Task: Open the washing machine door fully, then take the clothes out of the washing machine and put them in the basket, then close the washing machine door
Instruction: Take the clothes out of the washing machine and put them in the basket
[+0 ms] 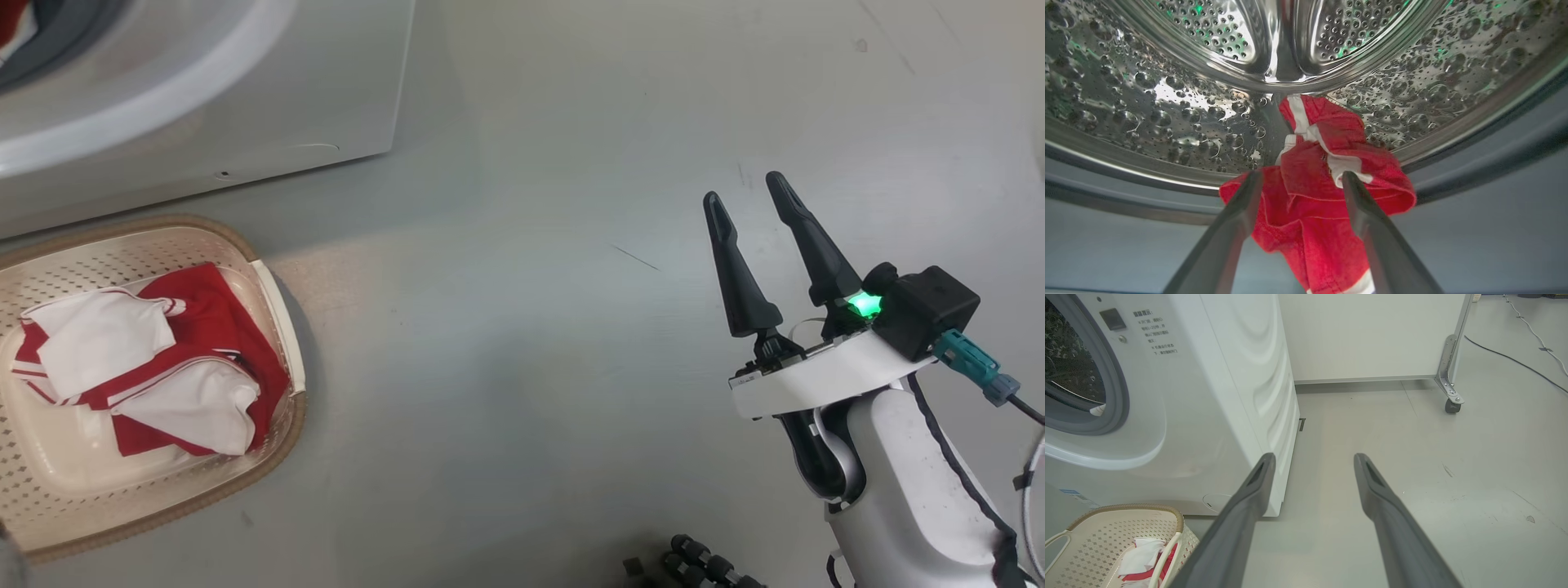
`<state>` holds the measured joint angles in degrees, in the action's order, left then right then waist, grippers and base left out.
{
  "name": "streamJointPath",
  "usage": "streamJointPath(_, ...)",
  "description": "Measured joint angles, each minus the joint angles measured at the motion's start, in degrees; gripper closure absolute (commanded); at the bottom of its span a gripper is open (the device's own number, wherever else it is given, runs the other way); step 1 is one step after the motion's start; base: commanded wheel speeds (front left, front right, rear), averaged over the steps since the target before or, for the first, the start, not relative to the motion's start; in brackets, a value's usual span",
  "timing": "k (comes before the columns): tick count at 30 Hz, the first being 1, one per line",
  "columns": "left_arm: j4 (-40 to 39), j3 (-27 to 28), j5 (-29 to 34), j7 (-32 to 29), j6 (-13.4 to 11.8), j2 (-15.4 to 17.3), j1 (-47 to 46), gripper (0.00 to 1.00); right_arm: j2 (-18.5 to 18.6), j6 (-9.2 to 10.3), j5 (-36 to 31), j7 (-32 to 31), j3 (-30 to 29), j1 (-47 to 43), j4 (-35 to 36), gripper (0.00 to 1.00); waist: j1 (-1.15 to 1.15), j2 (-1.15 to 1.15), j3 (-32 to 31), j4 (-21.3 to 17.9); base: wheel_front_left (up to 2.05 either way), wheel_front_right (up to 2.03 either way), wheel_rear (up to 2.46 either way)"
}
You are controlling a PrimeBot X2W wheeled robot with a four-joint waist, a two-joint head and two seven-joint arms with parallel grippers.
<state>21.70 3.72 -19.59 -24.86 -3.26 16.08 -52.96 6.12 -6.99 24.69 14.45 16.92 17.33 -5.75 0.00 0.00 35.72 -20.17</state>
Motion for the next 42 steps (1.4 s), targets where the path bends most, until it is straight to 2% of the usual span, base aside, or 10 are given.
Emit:
streamJointPath(13, 5.3, 0.5, -0.2, -10.2, -0.9, 3.1, -9.0, 0.0, -0.8, 0.0, 0.6, 0.0, 1.6, 2.3, -0.6, 0.0, 0.0, 0.0, 2.9, -3.1, 0.0, 0.0, 0.0)
streamJointPath(24, 10.2, 0.0, 1.6, -13.5, -1.8, 4.6, -12.0, 0.0, -1.0, 0.0, 0.6, 0.0, 2.1, 3.4, -1.2, 0.0, 0.0, 0.0, 4.8, -4.7, 0.0, 0.0, 0.0)
streamJointPath(42, 14.2, -0.2, 1.6, -16.6, -2.3, 4.8, -15.8, 0.0, -1.1, 0.0, 0.6, 0.0, 2.4, 4.2, -1.5, 0.0, 0.0, 0.0, 6.0, -5.2, 0.0, 0.0, 0.0)
